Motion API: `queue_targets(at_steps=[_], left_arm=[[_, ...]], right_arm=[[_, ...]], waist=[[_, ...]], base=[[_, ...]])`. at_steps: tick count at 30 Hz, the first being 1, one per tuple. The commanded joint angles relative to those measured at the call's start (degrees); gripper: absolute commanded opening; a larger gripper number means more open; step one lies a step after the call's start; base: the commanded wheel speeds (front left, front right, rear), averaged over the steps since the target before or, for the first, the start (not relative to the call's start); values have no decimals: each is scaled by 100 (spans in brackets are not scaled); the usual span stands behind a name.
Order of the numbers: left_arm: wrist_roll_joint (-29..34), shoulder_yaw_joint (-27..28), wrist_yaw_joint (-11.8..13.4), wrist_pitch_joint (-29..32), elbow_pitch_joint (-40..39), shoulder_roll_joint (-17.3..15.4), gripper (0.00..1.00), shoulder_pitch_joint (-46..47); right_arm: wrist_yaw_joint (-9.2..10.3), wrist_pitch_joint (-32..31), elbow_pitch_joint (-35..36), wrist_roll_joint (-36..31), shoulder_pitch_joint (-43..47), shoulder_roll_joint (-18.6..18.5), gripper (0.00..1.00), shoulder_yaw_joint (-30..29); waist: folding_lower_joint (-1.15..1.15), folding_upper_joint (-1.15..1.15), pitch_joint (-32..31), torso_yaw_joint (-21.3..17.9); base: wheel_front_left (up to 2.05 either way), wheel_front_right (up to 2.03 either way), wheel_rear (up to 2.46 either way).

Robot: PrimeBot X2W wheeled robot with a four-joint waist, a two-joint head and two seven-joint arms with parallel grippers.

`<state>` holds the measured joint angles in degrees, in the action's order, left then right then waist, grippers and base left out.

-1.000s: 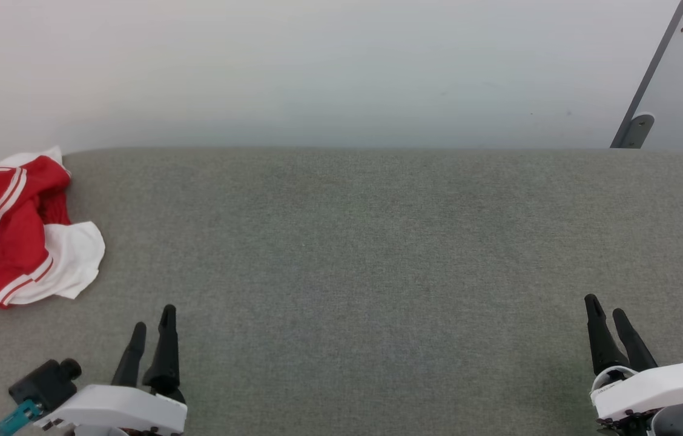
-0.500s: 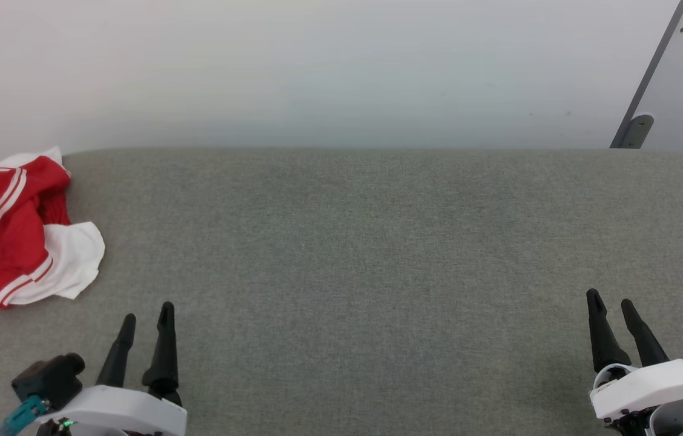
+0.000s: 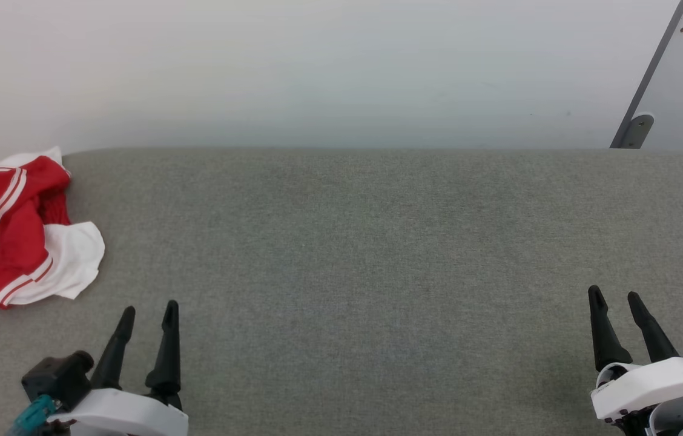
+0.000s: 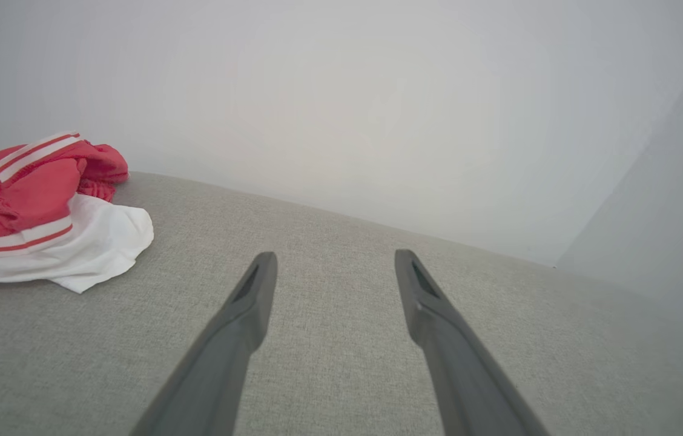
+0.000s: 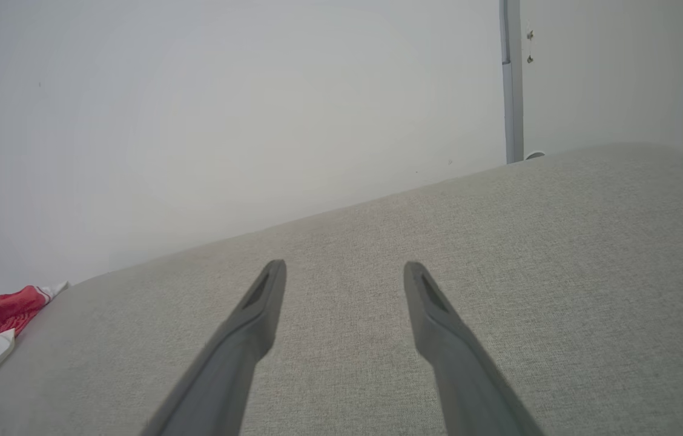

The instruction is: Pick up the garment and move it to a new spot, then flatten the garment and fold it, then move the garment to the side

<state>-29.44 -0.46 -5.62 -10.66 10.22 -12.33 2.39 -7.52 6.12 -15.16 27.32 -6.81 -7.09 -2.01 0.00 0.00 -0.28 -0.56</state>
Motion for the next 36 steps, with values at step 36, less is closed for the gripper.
queue_targets(at_steps=[36], left_arm=[[1508,-339,-182,-445,-89,-332,100,-64]], right_arm=[[6,339,169,-1559,-71,-145,100,7]], waist=[[0,0,-13,-15]], base=[[0,0,0]])
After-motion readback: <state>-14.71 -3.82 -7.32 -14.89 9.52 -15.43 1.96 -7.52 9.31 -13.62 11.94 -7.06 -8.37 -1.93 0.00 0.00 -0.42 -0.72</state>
